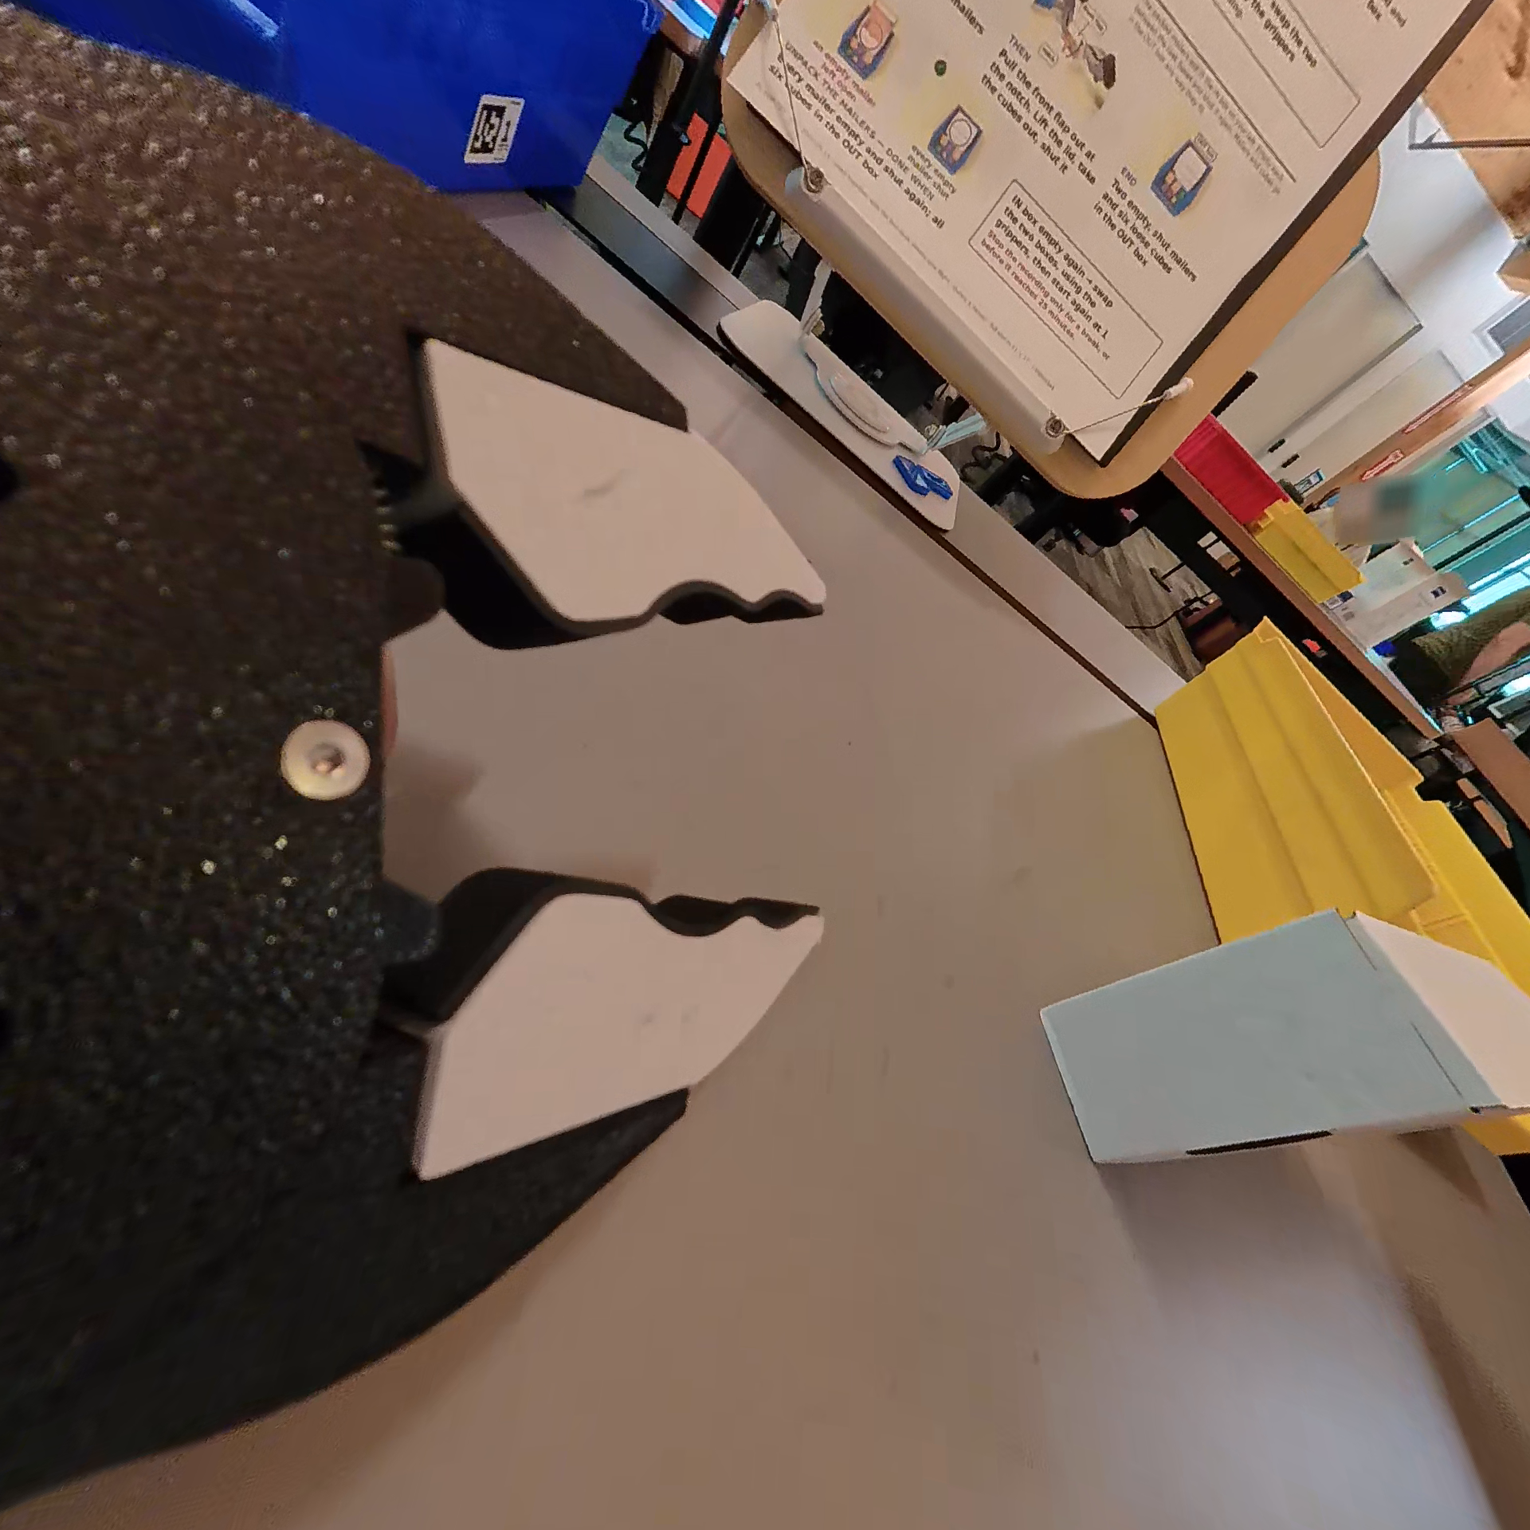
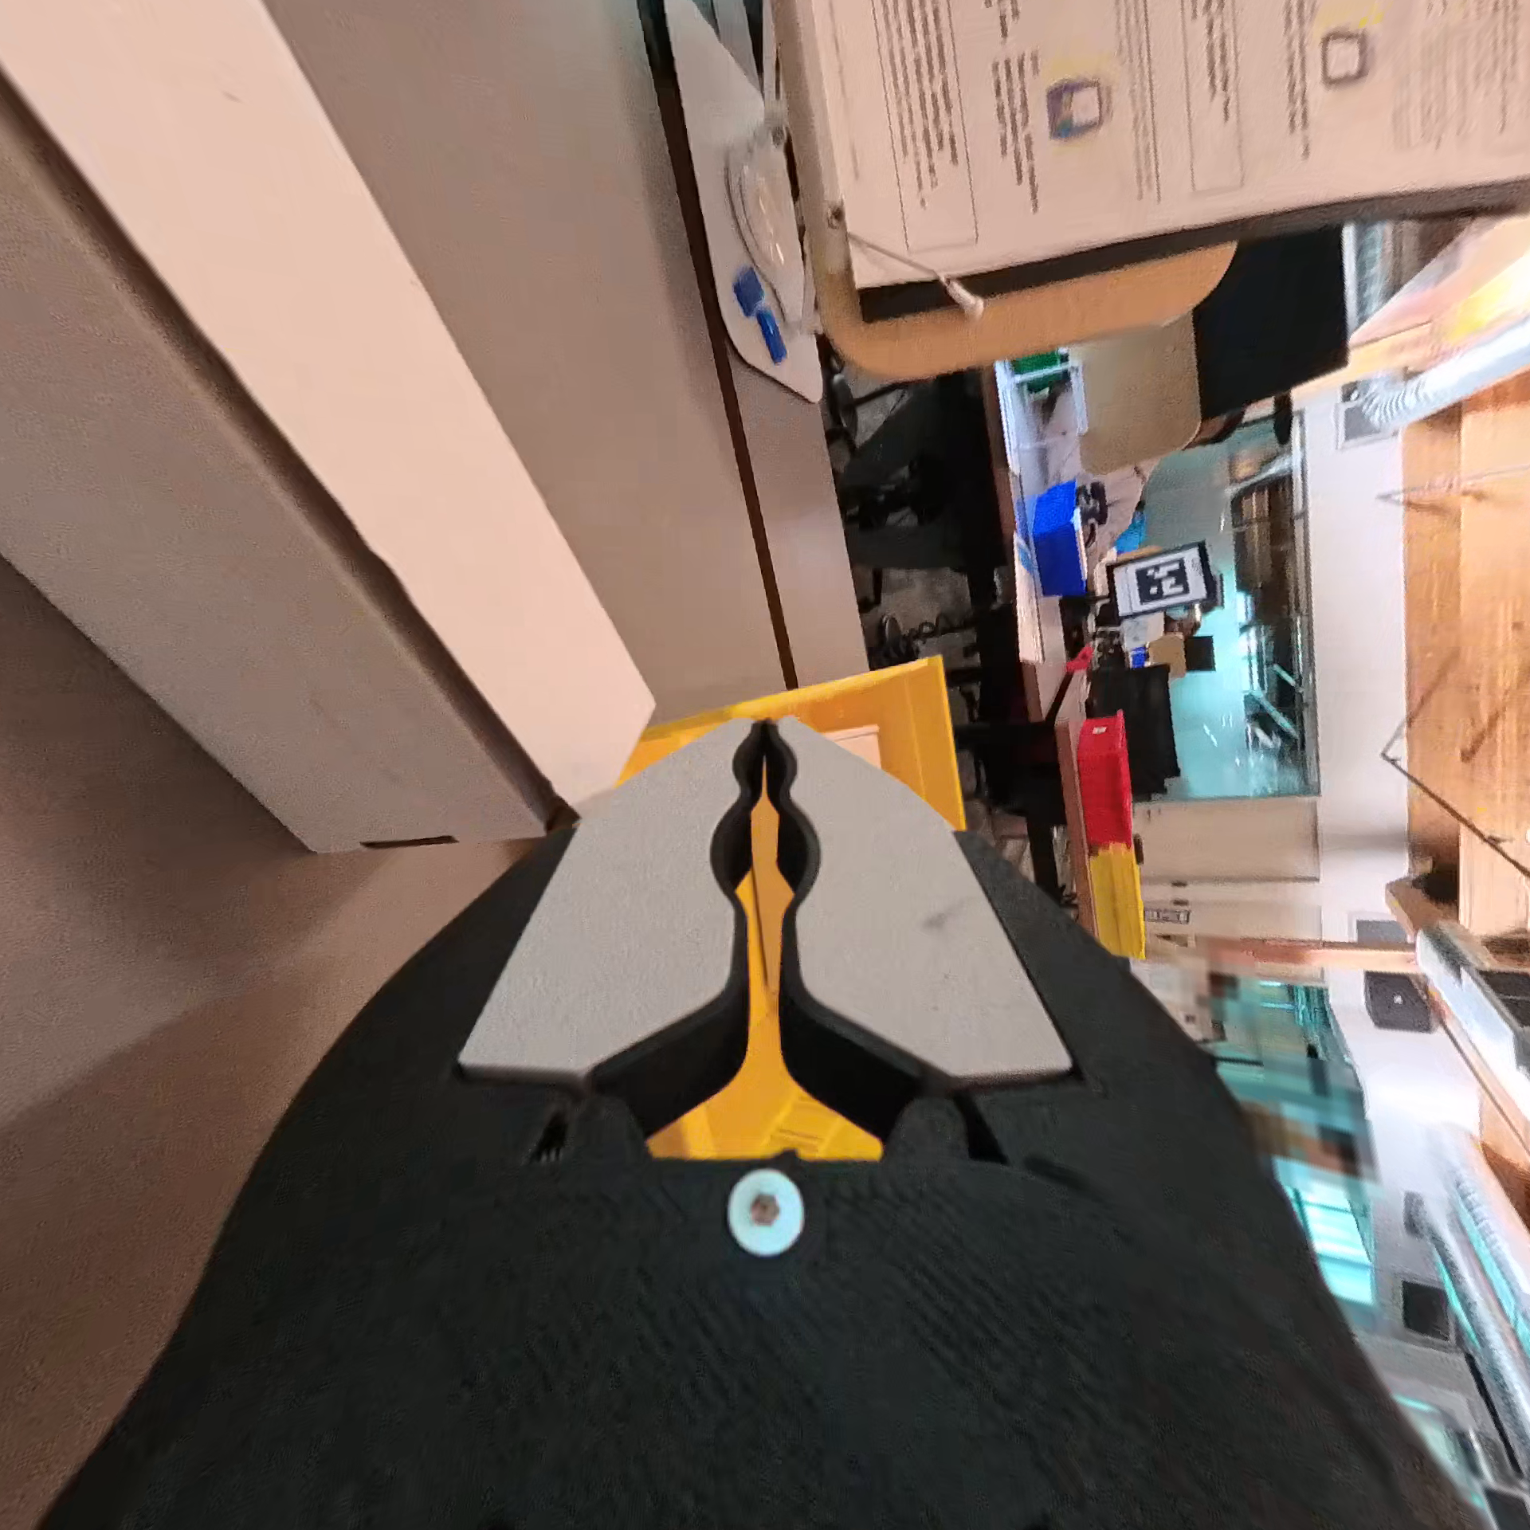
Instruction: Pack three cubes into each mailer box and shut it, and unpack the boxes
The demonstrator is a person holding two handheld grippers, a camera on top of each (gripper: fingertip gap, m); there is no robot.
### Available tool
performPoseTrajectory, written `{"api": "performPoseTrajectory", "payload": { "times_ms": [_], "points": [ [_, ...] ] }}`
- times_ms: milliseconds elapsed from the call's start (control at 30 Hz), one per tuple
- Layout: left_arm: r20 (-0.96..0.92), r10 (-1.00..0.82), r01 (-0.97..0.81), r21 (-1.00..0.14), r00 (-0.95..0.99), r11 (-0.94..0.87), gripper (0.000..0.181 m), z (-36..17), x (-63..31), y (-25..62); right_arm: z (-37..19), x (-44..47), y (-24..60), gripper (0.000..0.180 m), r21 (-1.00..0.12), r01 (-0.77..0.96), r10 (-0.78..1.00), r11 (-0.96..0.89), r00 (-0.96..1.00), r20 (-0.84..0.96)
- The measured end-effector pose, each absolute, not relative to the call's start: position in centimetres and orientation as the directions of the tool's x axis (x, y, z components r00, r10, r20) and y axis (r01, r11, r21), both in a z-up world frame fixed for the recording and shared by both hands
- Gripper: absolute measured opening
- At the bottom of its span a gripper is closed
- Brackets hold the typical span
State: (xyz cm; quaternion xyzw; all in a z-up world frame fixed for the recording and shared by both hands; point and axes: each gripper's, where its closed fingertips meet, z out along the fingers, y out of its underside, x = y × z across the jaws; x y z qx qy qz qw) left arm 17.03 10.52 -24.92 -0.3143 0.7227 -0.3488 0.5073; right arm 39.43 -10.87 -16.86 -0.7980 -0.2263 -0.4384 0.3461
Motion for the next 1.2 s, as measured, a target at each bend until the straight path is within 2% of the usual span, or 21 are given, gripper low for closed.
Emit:
{"api": "performPoseTrajectory", "payload": {
  "times_ms": [100, 133, 267, 400, 467, 567, 700, 833, 967, 1033, 1167, 1200],
  "points": [
    [-0.520, -0.801, -0.109, -0.815, -0.295, 0.569, 0.064, -25.2, 17.1, 10.4, -18.0, 39.1, -11.5, 0.000, -0.235, 0.686, 0.110, -0.689, 0.419, 0.901],
    [-0.525, -0.798, -0.109, -0.811, -0.296, 0.574, 0.064, -25.2, 17.2, 10.4, -18.6, 38.8, -11.5, 0.000, -0.225, 0.694, 0.127, -0.684, 0.417, 0.900],
    [-0.536, -0.790, -0.113, -0.802, -0.297, 0.587, 0.064, -25.4, 17.2, 10.3, -19.0, 38.5, -11.2, 0.000, -0.274, 0.699, 0.097, -0.660, 0.441, 0.892],
    [-0.543, -0.785, -0.109, -0.798, -0.299, 0.593, 0.064, -25.4, 17.2, 10.3, -18.2, 39.1, -11.5, 0.000, -0.261, 0.687, 0.070, -0.678, 0.414, 0.908],
    [-0.540, -0.787, -0.108, -0.800, -0.298, 0.590, 0.063, -25.4, 17.2, 10.3, -18.3, 39.1, -11.5, 0.000, -0.303, 0.677, 0.062, -0.671, 0.459, 0.886],
    [-0.538, -0.788, -0.108, -0.801, -0.299, 0.588, 0.063, -25.4, 17.2, 10.3, -18.9, 39.2, -11.6, 0.000, -0.264, 0.678, 0.104, -0.686, 0.450, 0.887],
    [-0.550, -0.780, -0.102, -0.794, -0.298, 0.599, 0.063, -25.4, 17.2, 10.2, -19.0, 39.4, -11.7, 0.000, -0.282, 0.664, 0.101, -0.692, 0.476, 0.874],
    [-0.559, -0.774, -0.097, -0.789, -0.298, 0.607, 0.063, -25.4, 17.2, 10.1, -20.1, 39.3, -11.8, 0.000, -0.346, 0.625, 0.097, -0.700, 0.563, 0.821],
    [-0.550, -0.777, -0.106, -0.791, -0.306, 0.602, 0.063, -25.5, 17.2, 10.1, -20.2, 39.3, -12.0, 0.000, -0.460, 0.569, -0.025, -0.682, 0.611, 0.792],
    [-0.546, -0.780, -0.111, -0.793, -0.306, 0.599, 0.063, -25.6, 17.3, 10.2, -20.1, 39.3, -12.0, 0.000, -0.451, 0.575, -0.042, -0.683, 0.585, 0.810],
    [-0.540, -0.790, -0.098, -0.804, -0.292, 0.586, 0.063, -25.2, 17.2, 10.3, -19.3, 38.9, -12.1, 0.000, -0.420, 0.606, 0.040, -0.676, 0.600, 0.799],
    [-0.538, -0.793, -0.089, -0.809, -0.286, 0.581, 0.063, -25.1, 17.1, 10.3, -17.7, 38.6, -11.8, 0.014, -0.455, 0.627, 0.010, -0.632, 0.595, 0.804]
  ]
}}
